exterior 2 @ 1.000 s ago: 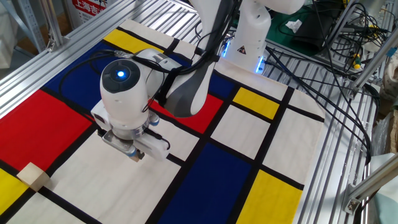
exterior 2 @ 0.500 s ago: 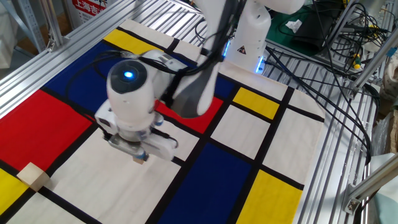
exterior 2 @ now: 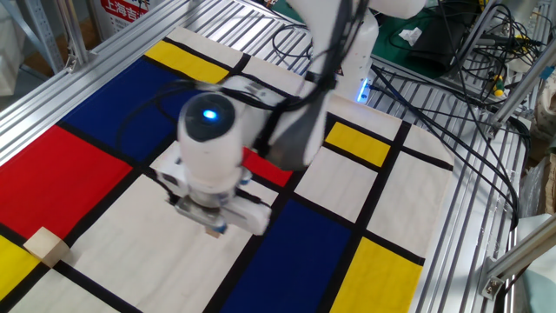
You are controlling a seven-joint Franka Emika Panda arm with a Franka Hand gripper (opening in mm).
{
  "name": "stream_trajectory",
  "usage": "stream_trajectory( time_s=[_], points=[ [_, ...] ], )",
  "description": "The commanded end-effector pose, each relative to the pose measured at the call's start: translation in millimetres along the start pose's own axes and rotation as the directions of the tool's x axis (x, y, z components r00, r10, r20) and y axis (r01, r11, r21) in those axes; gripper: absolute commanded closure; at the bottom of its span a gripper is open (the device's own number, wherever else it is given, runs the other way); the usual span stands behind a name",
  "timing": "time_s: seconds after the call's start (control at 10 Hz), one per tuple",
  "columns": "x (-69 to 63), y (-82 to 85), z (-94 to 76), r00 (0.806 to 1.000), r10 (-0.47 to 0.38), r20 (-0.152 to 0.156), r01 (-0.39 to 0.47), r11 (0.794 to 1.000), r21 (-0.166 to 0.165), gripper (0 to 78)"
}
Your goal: Pick up the small block on the left and move it to the right
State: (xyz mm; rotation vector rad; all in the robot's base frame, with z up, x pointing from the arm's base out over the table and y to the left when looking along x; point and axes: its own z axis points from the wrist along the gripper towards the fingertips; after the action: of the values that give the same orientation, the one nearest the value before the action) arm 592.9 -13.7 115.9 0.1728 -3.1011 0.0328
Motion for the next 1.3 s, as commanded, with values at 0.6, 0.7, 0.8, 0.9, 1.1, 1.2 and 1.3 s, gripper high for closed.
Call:
stream_trajectory(
  time_s=[0.6,0.7,0.8,0.9,1.1,1.2,1.3],
  points=[
    [40.2,130.4,5.4,0.986,0.165,0.007,-0.165,0.985,-0.052,76.3],
    [42.1,129.9,6.5,0.985,0.17,0.005,-0.169,0.983,-0.069,76.3],
    [42.3,129.8,6.5,0.985,0.17,0.005,-0.17,0.983,-0.072,76.3],
    [45.3,129.4,7.5,0.981,0.191,-0.007,-0.191,0.974,-0.121,76.3],
    [44.3,128.3,8.9,0.978,0.207,-0.001,-0.206,0.972,-0.109,76.3],
    [43.1,127.3,9.9,0.979,0.205,0.002,-0.203,0.973,-0.106,76.3],
    [42.6,127.3,9.9,0.979,0.205,0.004,-0.204,0.974,-0.104,76.3]
  ],
)
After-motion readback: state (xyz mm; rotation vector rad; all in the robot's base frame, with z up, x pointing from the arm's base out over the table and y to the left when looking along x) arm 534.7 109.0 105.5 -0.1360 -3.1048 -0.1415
